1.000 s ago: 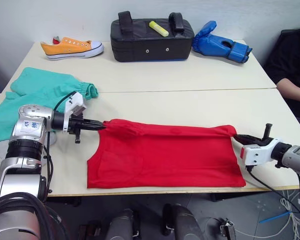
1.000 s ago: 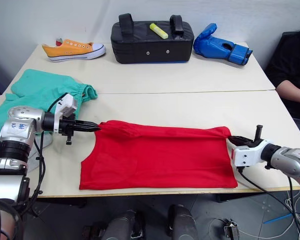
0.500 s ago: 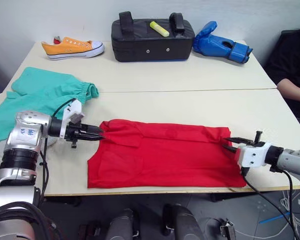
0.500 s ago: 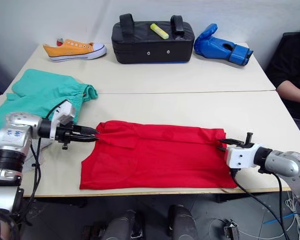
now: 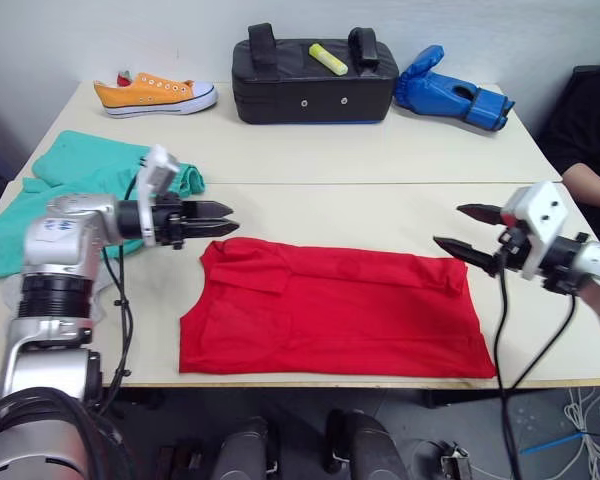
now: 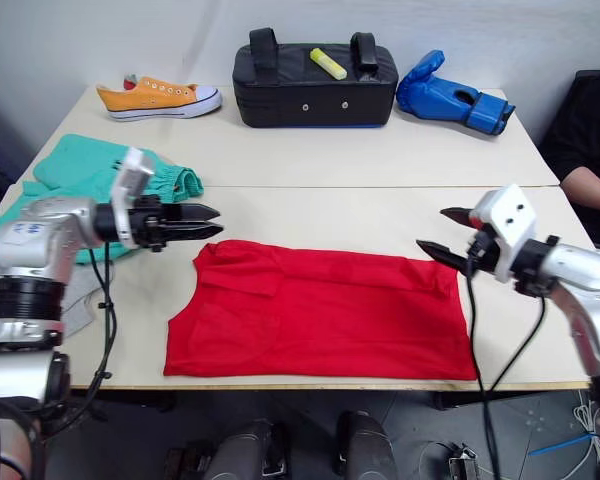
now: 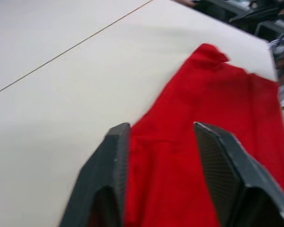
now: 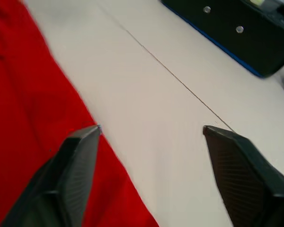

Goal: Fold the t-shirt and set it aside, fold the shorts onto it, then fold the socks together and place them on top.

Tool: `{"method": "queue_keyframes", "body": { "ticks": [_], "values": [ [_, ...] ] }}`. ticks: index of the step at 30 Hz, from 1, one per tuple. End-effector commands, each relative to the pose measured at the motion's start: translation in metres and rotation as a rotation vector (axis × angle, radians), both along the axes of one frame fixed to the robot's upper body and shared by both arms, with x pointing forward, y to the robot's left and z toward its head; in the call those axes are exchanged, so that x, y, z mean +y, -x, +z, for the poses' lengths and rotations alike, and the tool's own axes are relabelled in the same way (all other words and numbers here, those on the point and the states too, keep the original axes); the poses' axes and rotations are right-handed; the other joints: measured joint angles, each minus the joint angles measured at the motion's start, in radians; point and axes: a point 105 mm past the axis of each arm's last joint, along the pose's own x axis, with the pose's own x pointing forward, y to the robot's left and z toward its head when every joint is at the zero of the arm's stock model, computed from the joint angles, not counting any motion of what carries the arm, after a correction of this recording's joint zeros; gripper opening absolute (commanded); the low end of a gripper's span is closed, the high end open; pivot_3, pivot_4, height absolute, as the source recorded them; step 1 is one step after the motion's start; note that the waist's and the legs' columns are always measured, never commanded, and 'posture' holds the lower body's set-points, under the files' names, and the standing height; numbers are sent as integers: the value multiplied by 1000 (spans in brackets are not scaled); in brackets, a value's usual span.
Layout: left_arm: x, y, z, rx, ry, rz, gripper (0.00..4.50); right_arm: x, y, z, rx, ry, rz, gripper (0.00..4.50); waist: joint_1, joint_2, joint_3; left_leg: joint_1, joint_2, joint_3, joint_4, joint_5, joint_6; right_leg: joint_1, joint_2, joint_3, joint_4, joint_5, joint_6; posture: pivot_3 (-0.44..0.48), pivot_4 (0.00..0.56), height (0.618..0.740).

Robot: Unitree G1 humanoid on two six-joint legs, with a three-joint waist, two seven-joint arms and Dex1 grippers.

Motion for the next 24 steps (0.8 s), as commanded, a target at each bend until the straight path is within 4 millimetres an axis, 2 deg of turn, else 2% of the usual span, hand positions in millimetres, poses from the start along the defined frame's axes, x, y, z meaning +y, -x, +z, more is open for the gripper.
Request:
{"method": "queue_keyframes", "body": {
  "ticks": [1, 4, 6, 10, 14, 16, 19, 20, 22, 24],
  "values": [
    [-12, -3, -4, -50, -57, -1, 850, 11, -5, -3, 4, 22, -45, 1745, 0, 0, 0, -1, 0, 0, 0, 0, 0, -1, 0, 0, 0, 0, 0, 0, 150, 740],
    [-18, -5, -26, -53, -145, 5, 0, 14, -5, -27, 57, 84, -91, 729, 0, 0, 0, -2, 0, 1, 0, 0, 0, -1, 0, 0, 1, 0, 0, 0, 150, 740],
    [-11, -11, -42, -69, -224, 56, 0, 6, -3, -46, 92, 159, -143, 59, 0, 0, 0, -1, 0, 1, 0, 0, 0, -1, 0, 0, 0, 0, 0, 0, 150, 740],
    [7, -23, -61, -89, -310, 150, 0, -19, -2, -72, 140, 242, -266, 19, 0, 0, 0, -1, 0, 1, 0, 0, 0, -1, 0, 0, -1, 0, 0, 0, 150, 740],
    [34, -35, -77, -119, -422, 257, 0, -67, 0, -87, 163, 332, -441, 19, 1, -3, -2, 2, 0, 1, 0, 0, 0, 1, 0, 0, -1, 0, 0, 0, 150, 740],
    [45, -43, -73, -144, -418, 318, 0, -82, 0, -82, 148, 302, -504, 19, 3, -3, -3, 2, 0, 1, -1, 0, 0, 1, -1, 0, -1, 1, 0, 0, 150, 740],
    [49, -52, -58, -199, -374, 367, 0, -83, -1, -70, 123, 202, -511, 19, 1, -4, -3, 3, 0, 1, -1, 0, 1, 1, -1, 0, 0, 1, 0, 0, 150, 740],
    [48, -55, -45, -229, -320, 379, 0, -78, -1, -61, 108, 147, -493, 19, 1, -4, -3, 2, 0, 1, -1, 0, 1, 1, -1, 0, -1, 1, 0, 0, 150, 740],
    [37, -54, -8, -274, -142, 336, 0, -65, 0, -37, 54, 57, -440, 19, -4, -4, -2, 0, 0, 1, -2, 0, 0, -1, -1, 0, 0, 1, 0, 0, 150, 740],
    [31, -47, 10, -274, -59, 277, 0, -56, 2, -22, 23, 12, -409, 19, -5, -4, -2, -2, 0, 2, -2, 0, 0, -4, 0, 0, 0, 1, 0, 0, 150, 740]
  ]
}}
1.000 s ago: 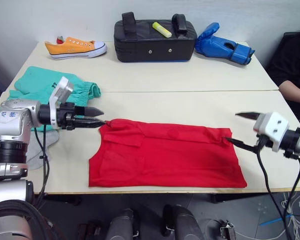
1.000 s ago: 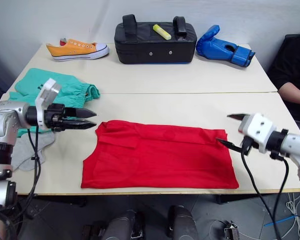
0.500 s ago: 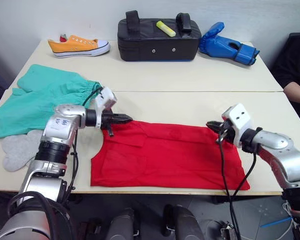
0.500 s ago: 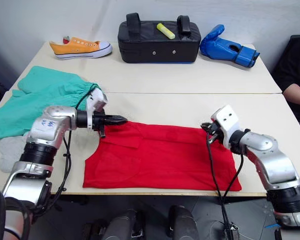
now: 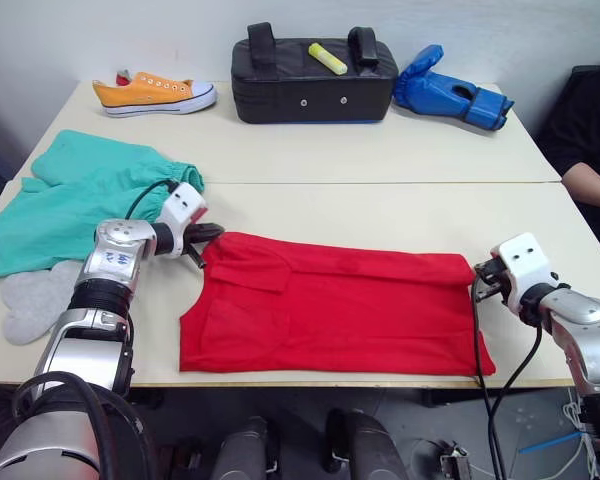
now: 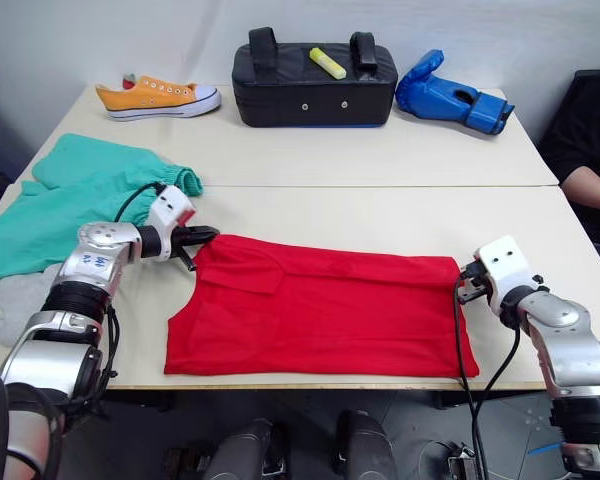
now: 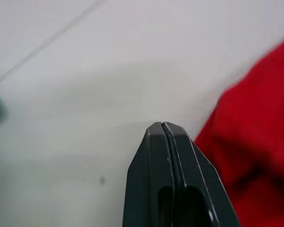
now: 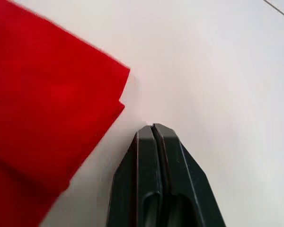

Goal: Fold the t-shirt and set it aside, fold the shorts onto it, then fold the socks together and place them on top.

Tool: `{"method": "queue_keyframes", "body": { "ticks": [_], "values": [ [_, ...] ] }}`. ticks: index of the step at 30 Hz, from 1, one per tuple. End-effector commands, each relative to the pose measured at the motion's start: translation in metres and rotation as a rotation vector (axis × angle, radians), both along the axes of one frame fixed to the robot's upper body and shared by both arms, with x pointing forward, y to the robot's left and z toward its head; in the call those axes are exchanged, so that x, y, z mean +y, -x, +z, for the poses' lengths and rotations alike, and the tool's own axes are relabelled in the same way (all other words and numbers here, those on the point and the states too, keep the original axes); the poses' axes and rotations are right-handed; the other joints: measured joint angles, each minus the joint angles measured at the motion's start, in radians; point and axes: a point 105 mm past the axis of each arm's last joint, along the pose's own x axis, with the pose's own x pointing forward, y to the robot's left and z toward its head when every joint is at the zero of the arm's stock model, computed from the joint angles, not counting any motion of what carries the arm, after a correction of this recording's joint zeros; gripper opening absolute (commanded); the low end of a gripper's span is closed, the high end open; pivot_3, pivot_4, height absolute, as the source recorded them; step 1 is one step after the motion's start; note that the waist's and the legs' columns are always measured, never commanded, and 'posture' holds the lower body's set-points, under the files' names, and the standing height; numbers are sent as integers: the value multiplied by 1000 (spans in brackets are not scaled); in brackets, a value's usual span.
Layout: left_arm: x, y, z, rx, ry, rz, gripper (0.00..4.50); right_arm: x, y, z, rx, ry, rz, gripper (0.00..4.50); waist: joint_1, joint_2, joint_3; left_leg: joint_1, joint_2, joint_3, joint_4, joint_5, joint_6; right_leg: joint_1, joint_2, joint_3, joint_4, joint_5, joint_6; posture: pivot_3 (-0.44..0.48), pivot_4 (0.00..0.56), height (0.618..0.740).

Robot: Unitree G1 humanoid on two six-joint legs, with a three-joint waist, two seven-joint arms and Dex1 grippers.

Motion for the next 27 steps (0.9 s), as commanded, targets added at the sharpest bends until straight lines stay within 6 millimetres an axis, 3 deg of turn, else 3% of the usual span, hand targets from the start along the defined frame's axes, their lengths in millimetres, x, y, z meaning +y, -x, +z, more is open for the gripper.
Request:
{"method": "queue_keyframes", "body": {
  "ticks": [1, 4, 7, 10, 15, 19, 23, 27],
  "values": [
    [-13, 6, 57, -110, 139, -115, 0, 17, 2, 43, -132, -60, 67, 19, 0, 0, 0, 0, 0, 0, 0, 0, 0, 0, 0, 0, 0, 0, 0, 0, 150, 740],
    [-22, 29, 56, -41, 164, -240, 0, 43, 8, 45, -139, -82, 149, 19, -1, 0, 0, 1, 0, 0, 0, 0, 0, 2, 1, 0, 0, 0, 0, 0, 150, 740],
    [-32, 55, 40, 49, 131, -336, 0, 74, 15, 32, -98, -116, 236, 19, -6, 0, 0, 2, 0, 1, -1, 0, 0, 3, 1, 1, 0, 0, 0, 0, 150, 740],
    [-36, 65, 23, 101, 78, -331, 0, 84, 16, 15, -49, -106, 239, 19, -1, 0, 0, 2, 0, 1, -1, 0, 0, 3, 1, 1, 0, 0, 0, 0, 150, 740],
    [-19, 57, -14, 181, -38, -174, 0, 61, 10, -22, 64, -4, 111, 19, 11, 0, 0, 2, -1, -1, 0, 0, 1, 3, 0, 1, -2, 0, 1, 0, 150, 740],
    [-5, 75, -30, 293, -62, -152, 0, 30, 14, -34, 124, 61, 14, 19, 4, 0, 0, 2, -1, -1, -1, -1, 0, 3, 0, 1, -2, 0, 1, 0, 150, 740],
    [20, 92, -48, 382, -123, -108, 0, 24, 10, -16, 65, 32, 7, 19, 3, 0, -1, 4, -1, 0, -2, -1, -1, 3, 0, 1, -3, 0, 0, 0, 150, 740],
    [17, 87, -22, 339, 2, -110, 0, 44, 4, 12, -37, -51, 84, 19, 3, 0, -1, 5, 0, -1, -2, -5, -7, 4, -1, 1, -1, -1, -1, 0, 150, 740]
  ]
}}
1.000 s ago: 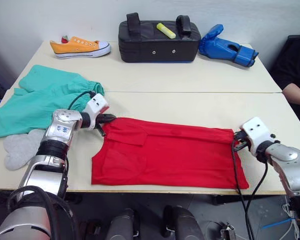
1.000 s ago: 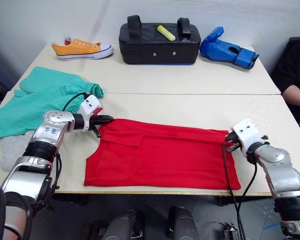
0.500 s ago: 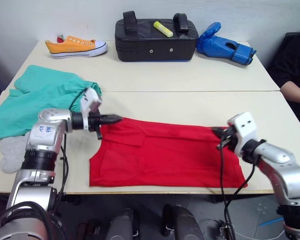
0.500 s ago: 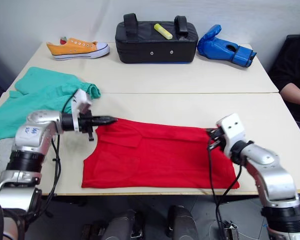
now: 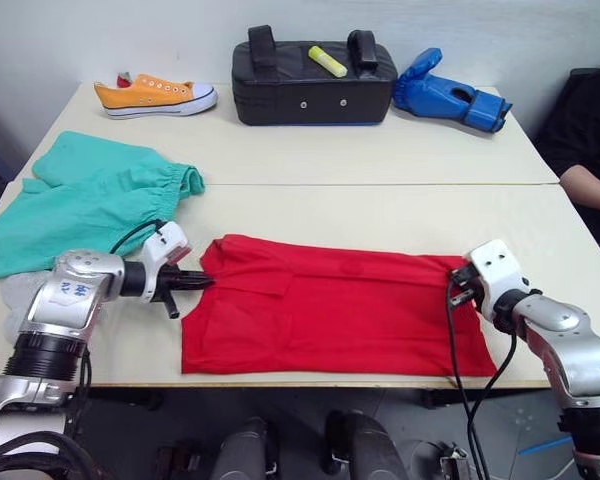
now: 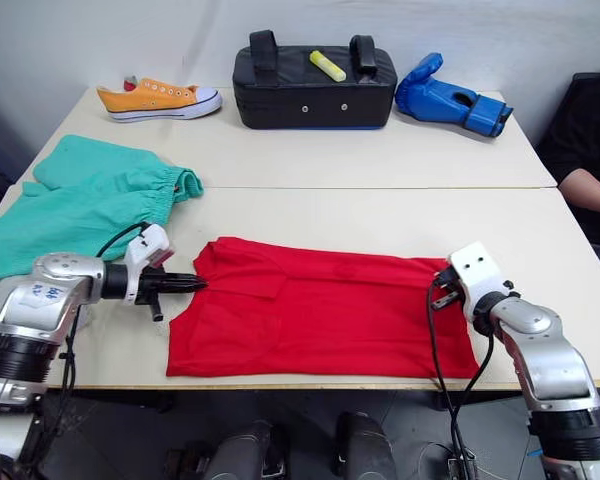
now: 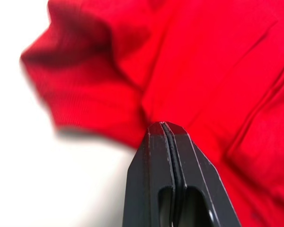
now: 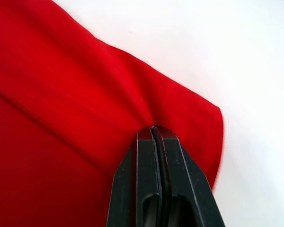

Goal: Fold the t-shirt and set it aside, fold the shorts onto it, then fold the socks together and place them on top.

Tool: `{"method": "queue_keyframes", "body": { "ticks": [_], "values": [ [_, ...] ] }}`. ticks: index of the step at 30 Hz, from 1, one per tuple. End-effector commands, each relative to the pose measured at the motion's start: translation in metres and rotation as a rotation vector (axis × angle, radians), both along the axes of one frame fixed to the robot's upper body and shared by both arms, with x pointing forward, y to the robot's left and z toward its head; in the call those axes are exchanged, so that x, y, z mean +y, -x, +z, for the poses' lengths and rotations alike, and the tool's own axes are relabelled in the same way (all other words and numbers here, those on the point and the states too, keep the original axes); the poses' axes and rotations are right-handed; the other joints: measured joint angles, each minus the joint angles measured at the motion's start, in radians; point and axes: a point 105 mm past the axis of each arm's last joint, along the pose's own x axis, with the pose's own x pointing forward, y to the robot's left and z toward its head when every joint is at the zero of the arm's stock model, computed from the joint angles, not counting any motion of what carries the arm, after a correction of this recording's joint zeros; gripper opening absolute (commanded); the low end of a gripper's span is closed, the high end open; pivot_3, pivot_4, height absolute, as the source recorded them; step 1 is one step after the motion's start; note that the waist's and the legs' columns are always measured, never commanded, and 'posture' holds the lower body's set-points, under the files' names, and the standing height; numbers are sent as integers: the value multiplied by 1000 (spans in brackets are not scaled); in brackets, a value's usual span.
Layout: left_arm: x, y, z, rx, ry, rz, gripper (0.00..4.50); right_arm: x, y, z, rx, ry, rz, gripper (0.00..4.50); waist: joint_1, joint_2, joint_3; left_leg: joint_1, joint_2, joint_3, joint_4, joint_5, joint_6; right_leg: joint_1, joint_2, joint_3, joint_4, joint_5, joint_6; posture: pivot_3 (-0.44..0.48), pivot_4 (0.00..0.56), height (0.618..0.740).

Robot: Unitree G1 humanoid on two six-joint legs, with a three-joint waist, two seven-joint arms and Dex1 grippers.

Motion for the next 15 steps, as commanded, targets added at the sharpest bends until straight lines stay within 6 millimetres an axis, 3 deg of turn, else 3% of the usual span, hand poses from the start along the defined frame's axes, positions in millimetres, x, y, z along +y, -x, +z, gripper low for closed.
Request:
{"method": "queue_keyframes", "body": {
  "ticks": [1, 4, 7, 11, 15],
  "values": [
    [-5, -3, 26, -12, 138, 1, 0, 20, -5, 35, -117, -63, 84, 19, -1, 0, 0, 0, 0, 0, 0, 0, 0, 0, 0, 0, 0, 0, 0, 0, 150, 740],
    [-20, -7, 65, -56, 301, -66, 0, 49, -8, 50, -159, -112, 181, 19, -1, 0, 1, -3, 0, -1, 0, 2, 1, -3, 0, 0, 1, 0, 0, 0, 150, 740],
    [-32, -16, 79, -65, 352, -83, 0, 72, -10, 49, -153, -139, 240, 19, 1, 0, 1, -4, 0, -1, 0, 4, 5, -3, 1, -1, 1, 0, 0, 0, 150, 740],
    [-37, -41, 60, -69, 231, -26, 0, 112, -12, 44, -152, -149, 368, 19, -1, 0, 1, -4, -1, 1, 0, 4, 5, -2, 1, -1, 1, 0, 0, 0, 150, 740],
    [-29, -58, 37, -67, 107, 23, 0, 173, 6, 46, -120, -201, 650, 19, -13, -1, 2, -4, -1, 3, 0, 4, 6, -3, 2, 0, 1, 0, 1, 0, 150, 740]
  ]
}}
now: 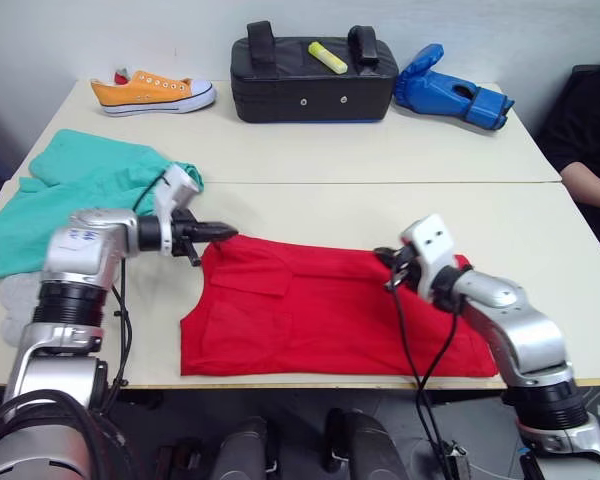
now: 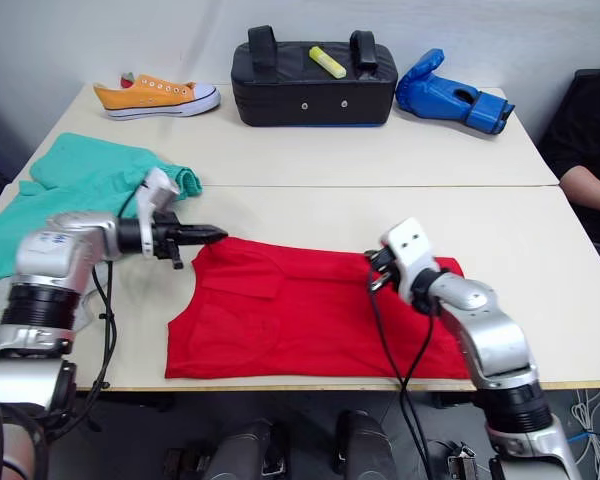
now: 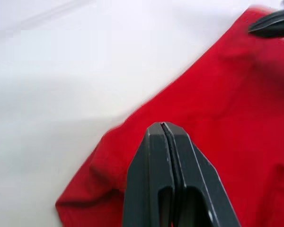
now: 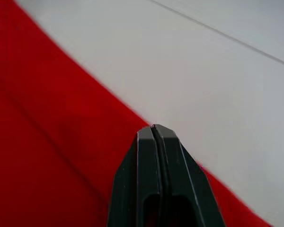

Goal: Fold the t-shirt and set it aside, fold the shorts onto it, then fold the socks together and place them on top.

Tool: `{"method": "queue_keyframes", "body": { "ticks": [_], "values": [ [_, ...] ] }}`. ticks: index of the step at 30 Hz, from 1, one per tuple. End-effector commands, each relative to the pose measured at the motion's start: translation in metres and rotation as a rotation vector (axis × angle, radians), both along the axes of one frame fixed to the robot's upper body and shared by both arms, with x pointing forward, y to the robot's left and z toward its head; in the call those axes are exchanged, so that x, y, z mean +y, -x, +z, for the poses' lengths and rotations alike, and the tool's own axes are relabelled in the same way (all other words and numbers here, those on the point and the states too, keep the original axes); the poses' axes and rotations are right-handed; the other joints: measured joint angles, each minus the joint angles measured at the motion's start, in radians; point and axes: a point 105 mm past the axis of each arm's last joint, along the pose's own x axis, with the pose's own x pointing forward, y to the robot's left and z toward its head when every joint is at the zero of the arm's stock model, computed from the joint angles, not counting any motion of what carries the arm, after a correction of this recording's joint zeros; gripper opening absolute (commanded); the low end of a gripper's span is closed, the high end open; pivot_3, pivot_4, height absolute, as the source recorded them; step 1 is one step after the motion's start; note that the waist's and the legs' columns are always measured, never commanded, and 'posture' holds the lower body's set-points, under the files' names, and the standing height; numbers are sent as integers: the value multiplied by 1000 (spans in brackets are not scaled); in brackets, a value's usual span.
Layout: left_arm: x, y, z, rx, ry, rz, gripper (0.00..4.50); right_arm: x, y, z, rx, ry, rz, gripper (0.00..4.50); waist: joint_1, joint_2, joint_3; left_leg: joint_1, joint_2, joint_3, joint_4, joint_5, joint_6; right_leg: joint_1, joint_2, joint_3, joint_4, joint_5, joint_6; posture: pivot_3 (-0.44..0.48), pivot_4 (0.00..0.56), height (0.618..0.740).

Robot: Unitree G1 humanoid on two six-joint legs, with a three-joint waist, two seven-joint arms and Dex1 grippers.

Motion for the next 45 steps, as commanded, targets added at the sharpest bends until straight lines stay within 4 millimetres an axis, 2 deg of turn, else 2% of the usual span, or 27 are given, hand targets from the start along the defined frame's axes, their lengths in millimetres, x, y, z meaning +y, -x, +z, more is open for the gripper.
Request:
{"method": "queue_keyframes", "body": {
  "ticks": [1, 3, 10, 15, 18, 20, 23, 25, 28, 33, 36, 39, 40, 43, 45],
  "values": [
    [11, -14, -1, -60, -107, 33, 0, 48, 15, 17, -62, -12, 249, 19, -11, -1, 1, 0, 0, 0, 0, 0, 0, 0, 0, 0, 0, 0, 0, 0, 150, 740],
    [14, -17, -7, -56, -128, 33, 0, 66, 13, 14, -52, 7, 318, 19, -16, -1, 1, -1, 1, 0, 0, 0, 0, -1, 0, 0, 0, 0, 0, 0, 150, 740],
    [18, -30, -16, -85, -152, 78, 0, 114, -8, -1, 15, 14, 393, 19, -20, -2, 0, -1, 1, 0, 1, 0, 0, -1, 0, 0, 1, 0, 0, 0, 150, 740],
    [12, -44, -6, -163, -114, 118, 0, 125, -4, -25, 89, 92, 455, 19, -19, -2, 0, -1, 0, 0, 1, 0, 1, -1, -1, -1, 1, 0, 0, 0, 150, 740],
    [14, -53, 4, -219, -95, 174, 0, 119, 14, -35, 156, 131, 547, 19, -19, -3, 0, -1, 0, -1, 1, 0, 1, -1, -1, -1, 1, 0, 1, 0, 150, 740],
    [16, -55, 9, -245, -86, 193, 0, 113, 19, -34, 161, 147, 563, 19, -20, -3, 0, -2, 0, -1, 1, 0, 1, -1, -1, -1, 1, 0, 1, 0, 150, 740],
    [18, -52, 23, -277, -47, 156, 0, 98, 17, -19, 109, 149, 523, 19, -20, -3, 0, -2, 0, -1, 1, 0, 1, -1, -1, -1, 0, 0, 1, 0, 150, 740],
    [15, -44, 42, -312, 3, 83, 0, 87, 15, 7, 47, 95, 487, 19, -20, -4, 0, -2, 0, -1, 1, 0, 1, -1, -1, -1, 0, 0, 1, 0, 150, 740],
    [8, -25, 61, -322, 48, -50, 0, 64, 12, 32, 20, 49, 428, 19, -20, -5, 1, -9, 0, 0, 3, 0, 1, -9, -1, -1, 3, 0, 0, 0, 150, 740],
    [-11, 34, 71, -280, 48, -339, 0, -18, -6, 50, 12, 217, 297, 19, -20, -4, 1, -13, 0, 0, 3, 0, 1, -11, -1, -1, 2, 0, 0, 0, 150, 740],
    [-20, 54, 70, -281, 31, -417, 0, -54, -18, 56, 38, 288, 234, 19, -19, -4, 1, -13, 0, 0, 4, 0, 1, -11, -1, -1, 1, 1, 1, 0, 150, 740],
    [-28, 60, 64, -297, -14, -448, 534, -75, -23, 57, 78, 322, 219, 0, -18, -4, 1, -12, 0, 0, 5, 1, 1, -11, -1, 0, 0, 1, 1, 0, 150, 740],
    [-28, 58, 62, -302, -31, -446, 886, -81, -23, 56, 95, 327, 220, 0, -18, -4, 1, -12, 0, 0, 5, 2, 1, -11, -1, 0, 1, 1, 1, 0, 150, 740],
    [-22, 42, 52, -323, -110, -394, 1828, -95, -26, 48, 128, 362, 208, 641, -17, -4, 1, -11, 0, 0, 5, 2, 1, -11, -1, 0, 2, 1, 1, 0, 150, 740],
    [-16, 35, 47, -331, -173, -386, 2476, -102, -33, 43, 137, 382, 181, 1346, -17, -4, 1, -11, 0, 0, 5, 2, 1, -11, -1, 0, 2, 1, 1, 0, 150, 740]
  ]
}}
